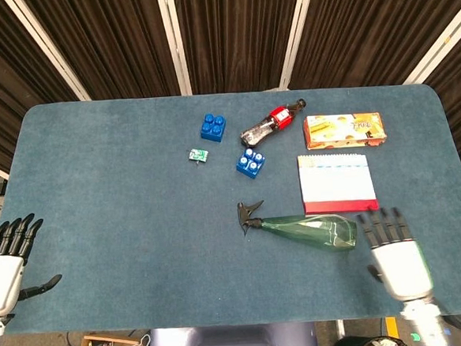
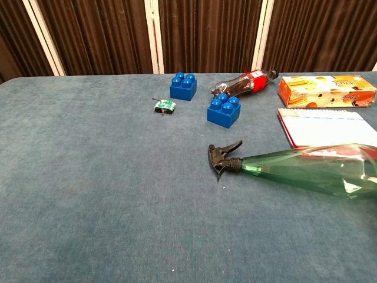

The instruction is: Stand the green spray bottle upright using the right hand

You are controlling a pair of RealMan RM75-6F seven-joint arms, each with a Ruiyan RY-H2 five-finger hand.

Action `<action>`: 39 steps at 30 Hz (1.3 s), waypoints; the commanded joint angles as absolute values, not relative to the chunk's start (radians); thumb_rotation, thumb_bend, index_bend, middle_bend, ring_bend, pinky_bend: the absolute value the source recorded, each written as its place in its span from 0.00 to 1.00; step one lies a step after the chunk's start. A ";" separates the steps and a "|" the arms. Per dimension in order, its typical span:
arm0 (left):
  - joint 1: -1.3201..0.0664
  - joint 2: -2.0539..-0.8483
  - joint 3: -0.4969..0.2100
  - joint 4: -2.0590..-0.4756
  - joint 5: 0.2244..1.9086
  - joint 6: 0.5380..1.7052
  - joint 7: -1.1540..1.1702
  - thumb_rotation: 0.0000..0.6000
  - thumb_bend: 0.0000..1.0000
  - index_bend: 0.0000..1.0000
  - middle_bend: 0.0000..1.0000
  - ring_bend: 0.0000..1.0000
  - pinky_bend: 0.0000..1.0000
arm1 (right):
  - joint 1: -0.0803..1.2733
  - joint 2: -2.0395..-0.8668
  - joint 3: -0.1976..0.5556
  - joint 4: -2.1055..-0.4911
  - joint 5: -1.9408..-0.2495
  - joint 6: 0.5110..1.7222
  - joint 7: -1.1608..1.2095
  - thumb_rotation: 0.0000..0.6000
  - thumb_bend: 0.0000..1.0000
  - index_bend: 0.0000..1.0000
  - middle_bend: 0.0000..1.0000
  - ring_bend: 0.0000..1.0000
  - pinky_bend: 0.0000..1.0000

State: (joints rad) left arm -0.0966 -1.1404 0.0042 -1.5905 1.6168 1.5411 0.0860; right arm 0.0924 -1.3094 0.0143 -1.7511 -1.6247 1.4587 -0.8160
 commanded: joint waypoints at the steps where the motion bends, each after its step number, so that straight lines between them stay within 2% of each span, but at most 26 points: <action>1: -0.088 -1.127 0.009 -1.600 1.635 1.564 0.066 1.00 0.00 0.00 0.00 0.00 0.04 | 0.165 -1.452 0.056 -1.835 -1.524 1.307 -1.107 1.00 0.15 0.00 0.00 0.00 0.00; 8: -0.089 -1.113 0.012 -1.602 1.628 1.550 0.045 1.00 0.00 0.00 0.00 0.00 0.04 | 0.252 -1.566 0.128 -1.824 -1.373 1.220 -1.336 1.00 0.15 0.03 0.00 0.00 0.00; 18: -0.093 -1.115 0.000 -1.605 1.592 1.528 0.057 1.00 0.00 0.00 0.00 0.00 0.04 | 0.365 -1.685 0.195 -1.767 -1.205 1.188 -1.550 1.00 0.15 0.08 0.00 0.00 0.00; 28: -0.103 -1.122 -0.012 -1.607 1.558 1.498 0.081 1.00 0.00 0.00 0.00 0.00 0.04 | 0.458 -1.740 0.219 -1.658 -1.052 1.165 -1.629 1.00 0.15 0.18 0.00 0.00 0.00; 39: -0.106 -1.135 -0.032 -1.599 1.519 1.489 0.103 1.00 0.00 0.00 0.00 0.00 0.04 | 0.510 -1.742 0.218 -1.599 -0.935 1.178 -1.619 1.00 0.17 0.27 0.00 0.00 0.00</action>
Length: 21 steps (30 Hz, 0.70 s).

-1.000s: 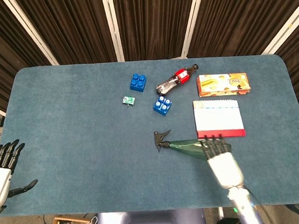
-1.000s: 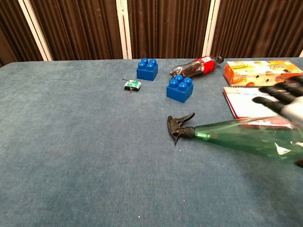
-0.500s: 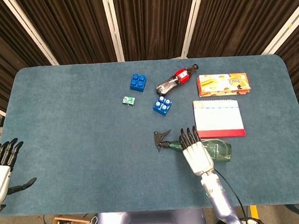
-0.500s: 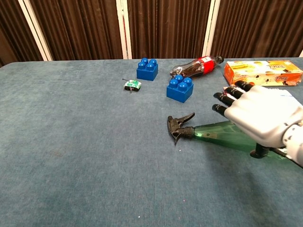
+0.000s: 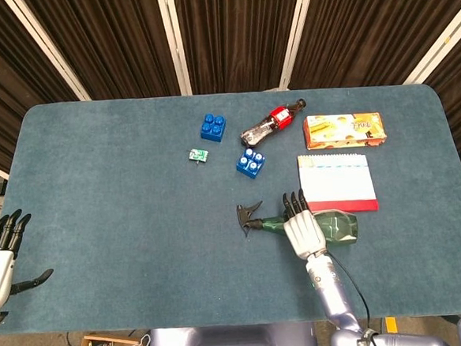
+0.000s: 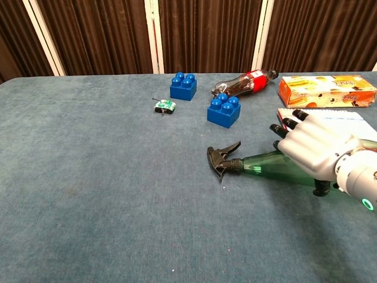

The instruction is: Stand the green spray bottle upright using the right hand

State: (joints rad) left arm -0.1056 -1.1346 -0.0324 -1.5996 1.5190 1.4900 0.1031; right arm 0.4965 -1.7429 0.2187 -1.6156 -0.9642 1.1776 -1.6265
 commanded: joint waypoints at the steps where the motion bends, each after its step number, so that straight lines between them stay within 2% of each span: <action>1: -0.107 -1.135 -0.032 -1.599 1.520 1.487 0.103 1.00 0.00 0.00 0.00 0.00 0.04 | 0.515 -1.742 0.217 -1.592 -0.925 1.176 -1.617 1.00 0.19 0.29 0.00 0.00 0.00; 6: -0.110 -1.137 -0.032 -1.600 1.516 1.481 0.109 1.00 0.00 0.00 0.00 0.00 0.04 | 0.544 -1.741 0.207 -1.558 -0.894 1.153 -1.589 1.00 0.28 0.46 0.00 0.00 0.00; 11: -0.112 -1.139 -0.035 -1.600 1.506 1.473 0.115 1.00 0.00 0.00 0.00 0.00 0.04 | 0.566 -1.735 0.194 -1.534 -0.876 1.144 -1.561 1.00 0.40 0.71 0.01 0.00 0.00; 16: -0.112 -1.140 -0.037 -1.600 1.504 1.475 0.115 1.00 0.00 0.00 0.00 0.00 0.04 | 0.578 -1.724 0.173 -1.527 -0.900 1.155 -1.516 1.00 0.51 0.94 0.12 0.00 0.00; 21: -0.111 -1.141 -0.034 -1.600 1.513 1.479 0.113 1.00 0.00 0.00 0.00 0.00 0.04 | 0.580 -1.708 0.145 -1.529 -0.965 1.182 -1.460 1.00 0.59 1.00 0.16 0.00 0.01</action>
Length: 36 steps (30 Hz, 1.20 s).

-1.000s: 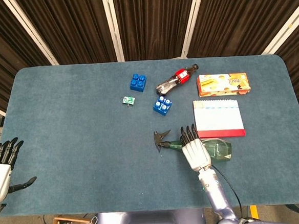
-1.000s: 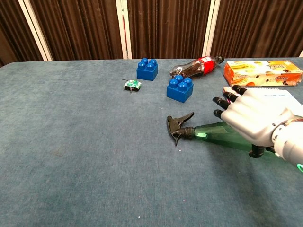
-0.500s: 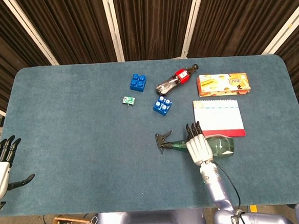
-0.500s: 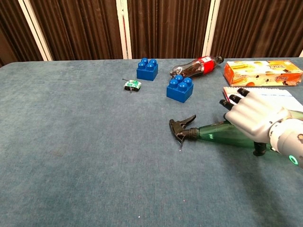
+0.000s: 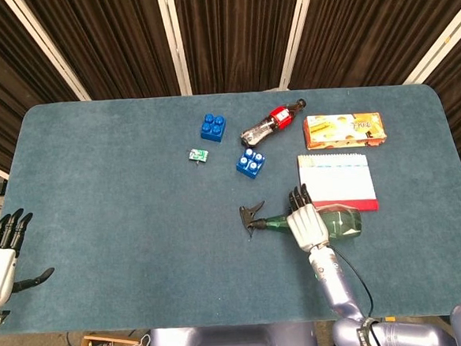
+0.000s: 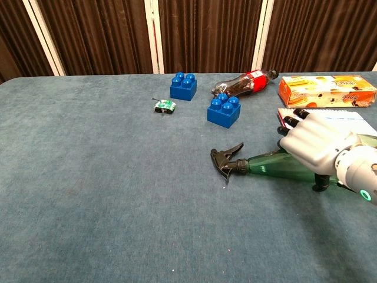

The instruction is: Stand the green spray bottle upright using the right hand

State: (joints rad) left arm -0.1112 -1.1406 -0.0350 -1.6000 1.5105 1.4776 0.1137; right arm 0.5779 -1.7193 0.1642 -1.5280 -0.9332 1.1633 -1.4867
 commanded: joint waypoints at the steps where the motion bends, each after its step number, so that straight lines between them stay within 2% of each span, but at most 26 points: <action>1: -0.110 -1.141 -0.033 -1.600 1.514 1.480 0.113 1.00 0.00 0.00 0.00 0.00 0.04 | 0.580 -1.705 0.140 -1.532 -0.972 1.186 -1.455 1.00 0.59 1.00 0.16 0.00 0.02; 12: -0.098 -1.136 -0.028 -1.599 1.537 1.510 0.093 1.00 0.00 0.00 0.00 0.00 0.04 | 0.577 -1.653 0.098 -1.614 -1.042 1.260 -1.428 1.00 0.61 1.00 0.17 0.00 0.05; 18: -0.092 -1.133 -0.026 -1.597 1.549 1.526 0.081 1.00 0.00 0.00 0.00 0.00 0.04 | 0.580 -1.621 0.100 -1.682 -1.073 1.272 -1.381 1.00 0.61 1.00 0.18 0.00 0.08; 26: -0.087 -1.129 -0.021 -1.591 1.566 1.539 0.062 1.00 0.00 0.00 0.00 0.00 0.04 | 0.556 -1.504 0.165 -1.839 -1.181 1.213 -0.932 1.00 0.60 1.00 0.18 0.00 0.12; 30: -0.086 -1.126 -0.015 -1.592 1.578 1.541 0.055 1.00 0.00 0.00 0.00 0.00 0.04 | 0.532 -1.478 0.183 -1.854 -1.344 1.255 -0.649 1.00 0.60 1.00 0.18 0.00 0.15; 36: -0.085 -1.124 -0.014 -1.592 1.583 1.543 0.051 1.00 0.00 0.00 0.00 0.00 0.04 | 0.487 -1.511 0.163 -1.756 -1.572 1.397 -0.144 1.00 0.60 1.00 0.20 0.00 0.17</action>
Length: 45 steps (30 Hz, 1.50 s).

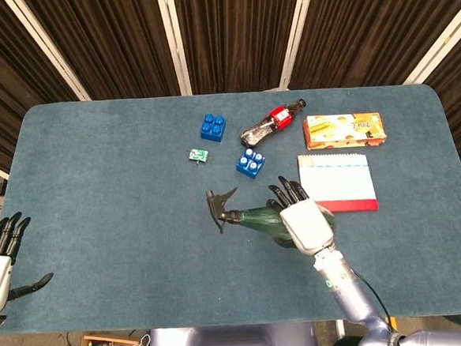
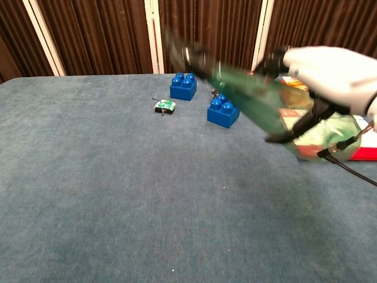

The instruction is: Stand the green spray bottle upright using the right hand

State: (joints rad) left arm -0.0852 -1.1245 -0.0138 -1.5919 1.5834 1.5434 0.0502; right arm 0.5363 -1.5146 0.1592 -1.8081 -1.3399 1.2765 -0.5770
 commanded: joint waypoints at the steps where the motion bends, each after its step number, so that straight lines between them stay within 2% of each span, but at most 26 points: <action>1: -0.085 -1.125 -0.014 -1.592 1.582 1.543 0.051 1.00 0.00 0.00 0.00 0.00 0.04 | 0.483 -1.516 0.164 -1.740 -1.583 1.413 -0.083 1.00 0.60 1.00 0.20 0.00 0.18; 9: -0.084 -1.126 -0.017 -1.589 1.577 1.543 0.053 1.00 0.00 0.00 0.00 0.00 0.04 | 0.462 -1.564 0.150 -1.604 -1.661 1.515 0.269 1.00 0.60 1.00 0.20 0.00 0.23; 15: -0.086 -1.130 -0.018 -1.589 1.572 1.535 0.063 1.00 0.00 0.00 0.00 0.00 0.04 | 0.445 -1.674 0.130 -1.443 -1.710 1.612 0.477 1.00 0.61 1.00 0.20 0.00 0.23; 21: -0.087 -1.131 -0.020 -1.590 1.567 1.531 0.068 1.00 0.00 0.00 0.00 0.00 0.04 | 0.437 -1.761 0.107 -1.290 -1.719 1.646 0.593 1.00 0.61 1.00 0.19 0.00 0.23; 31: -0.087 -1.131 -0.020 -1.589 1.566 1.530 0.066 1.00 0.00 0.00 0.00 0.00 0.04 | 0.450 -1.833 0.046 -1.106 -1.714 1.556 0.601 1.00 0.61 1.00 0.19 0.00 0.23; 39: -0.088 -1.130 -0.019 -1.587 1.567 1.526 0.063 1.00 0.00 0.00 0.00 0.00 0.04 | 0.462 -1.812 0.020 -1.102 -1.695 1.462 0.523 1.00 0.60 1.00 0.19 0.00 0.23; 45: -0.087 -1.131 -0.019 -1.588 1.568 1.527 0.063 1.00 0.00 0.00 0.00 0.00 0.04 | 0.467 -1.782 0.024 -1.143 -1.685 1.441 0.486 1.00 0.60 1.00 0.19 0.00 0.23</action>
